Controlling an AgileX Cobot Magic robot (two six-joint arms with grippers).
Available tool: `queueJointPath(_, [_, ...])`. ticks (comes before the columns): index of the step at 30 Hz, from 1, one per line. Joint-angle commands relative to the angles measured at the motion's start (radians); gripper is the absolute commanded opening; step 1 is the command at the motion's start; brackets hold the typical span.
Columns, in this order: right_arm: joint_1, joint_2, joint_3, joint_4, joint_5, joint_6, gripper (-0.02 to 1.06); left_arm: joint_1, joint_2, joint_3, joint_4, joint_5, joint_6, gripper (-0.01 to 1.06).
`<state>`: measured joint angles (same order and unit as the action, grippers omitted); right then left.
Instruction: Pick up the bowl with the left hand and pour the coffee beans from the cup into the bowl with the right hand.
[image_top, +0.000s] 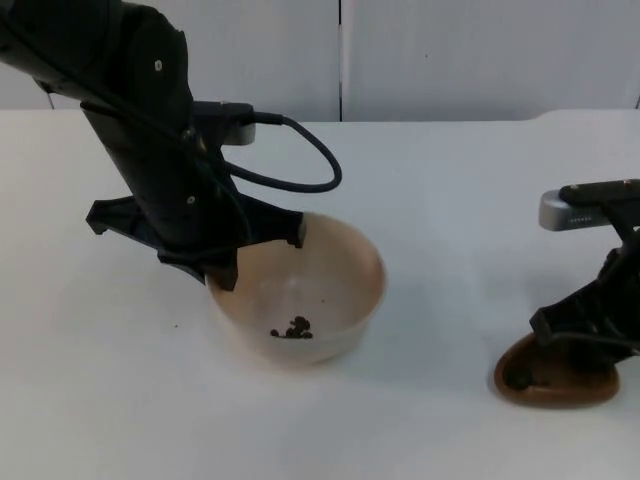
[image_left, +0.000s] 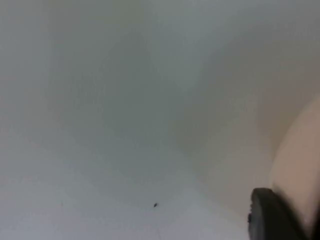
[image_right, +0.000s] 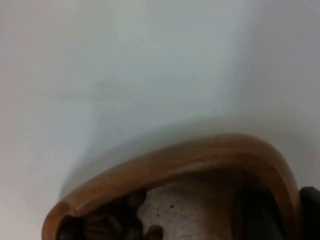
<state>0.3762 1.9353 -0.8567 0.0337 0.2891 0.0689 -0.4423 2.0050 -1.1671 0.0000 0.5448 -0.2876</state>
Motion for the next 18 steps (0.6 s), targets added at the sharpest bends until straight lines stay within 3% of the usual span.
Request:
queueJointPath(1, [-0.006,0.005,0.003,-0.002,-0.006,0.001,0.30,0.002,0.000,-0.004,0.008,-0.007,0.002,0.19])
queueJointPath(4, [-0.006,0.005,0.003,-0.002,-0.008,0.001,0.44,0.002,0.000,-0.004,0.008,-0.007,0.002,0.48])
queueJointPath(5, [-0.006,0.005,0.003,-0.002,-0.008,0.001,0.44,0.002,0.000,-0.004,0.008,-0.007,0.002,0.48])
queueJointPath(8, [-0.006,0.005,0.003,-0.002,-0.016,0.001,0.62,0.002,0.000,-0.004,0.008,0.006,0.002,0.69])
queueJointPath(12, [-0.006,0.004,0.003,-0.002,-0.024,0.001,0.74,0.002,-0.002,-0.004,0.008,0.017,0.002,0.80])
queueJointPath(18, [-0.006,0.002,0.003,-0.002,-0.026,0.001,0.74,0.002,-0.029,-0.004,0.017,0.032,0.002,0.81])
